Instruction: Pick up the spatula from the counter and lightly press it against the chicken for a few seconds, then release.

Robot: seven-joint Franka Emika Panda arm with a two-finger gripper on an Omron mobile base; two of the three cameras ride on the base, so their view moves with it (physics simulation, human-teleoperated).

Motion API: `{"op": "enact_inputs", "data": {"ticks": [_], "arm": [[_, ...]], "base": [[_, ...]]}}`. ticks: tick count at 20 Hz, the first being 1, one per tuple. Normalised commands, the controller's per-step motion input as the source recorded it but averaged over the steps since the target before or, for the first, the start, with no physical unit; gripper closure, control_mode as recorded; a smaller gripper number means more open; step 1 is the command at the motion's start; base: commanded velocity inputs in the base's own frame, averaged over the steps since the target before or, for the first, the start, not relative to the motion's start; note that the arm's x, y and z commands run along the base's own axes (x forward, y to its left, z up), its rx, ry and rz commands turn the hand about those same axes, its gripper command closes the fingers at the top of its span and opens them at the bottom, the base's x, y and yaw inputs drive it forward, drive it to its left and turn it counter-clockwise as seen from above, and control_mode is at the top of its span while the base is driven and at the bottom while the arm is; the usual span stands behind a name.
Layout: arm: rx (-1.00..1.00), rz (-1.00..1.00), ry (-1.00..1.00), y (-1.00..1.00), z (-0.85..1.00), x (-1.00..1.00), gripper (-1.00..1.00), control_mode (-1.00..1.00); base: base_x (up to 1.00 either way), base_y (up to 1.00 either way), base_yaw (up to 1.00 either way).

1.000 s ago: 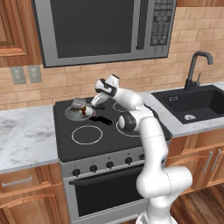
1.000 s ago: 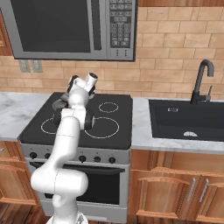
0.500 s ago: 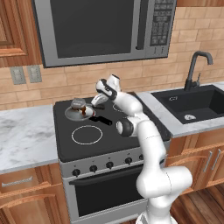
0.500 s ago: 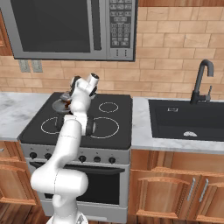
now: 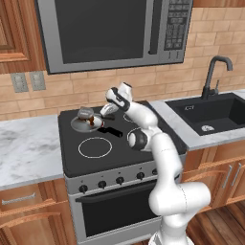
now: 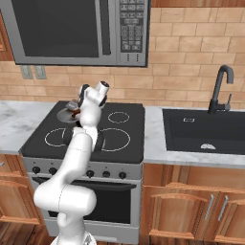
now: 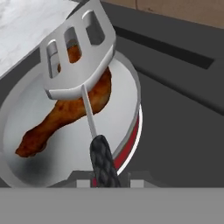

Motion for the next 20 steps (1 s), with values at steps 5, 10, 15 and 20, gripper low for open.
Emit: {"op": "enact_inputs", "data": {"ticks": [5, 10, 15, 20], "arm": [[0.0, 0.0, 0.0, 0.0, 0.15, 0.0, 1.0, -1.0], [0.0, 0.0, -0.01, 0.0, 0.17, -0.12, 1.0, -1.0], [0.0, 0.0, -0.03, 0.0, 0.12, -0.23, 1.0, -1.0], [0.0, 0.0, -0.05, 0.0, 0.01, -0.29, 1.0, -1.0]], "base": [[0.0, 0.0, 0.0], [0.0, 0.0, 0.0], [0.0, 0.0, 0.0], [0.0, 0.0, 0.0]]}}
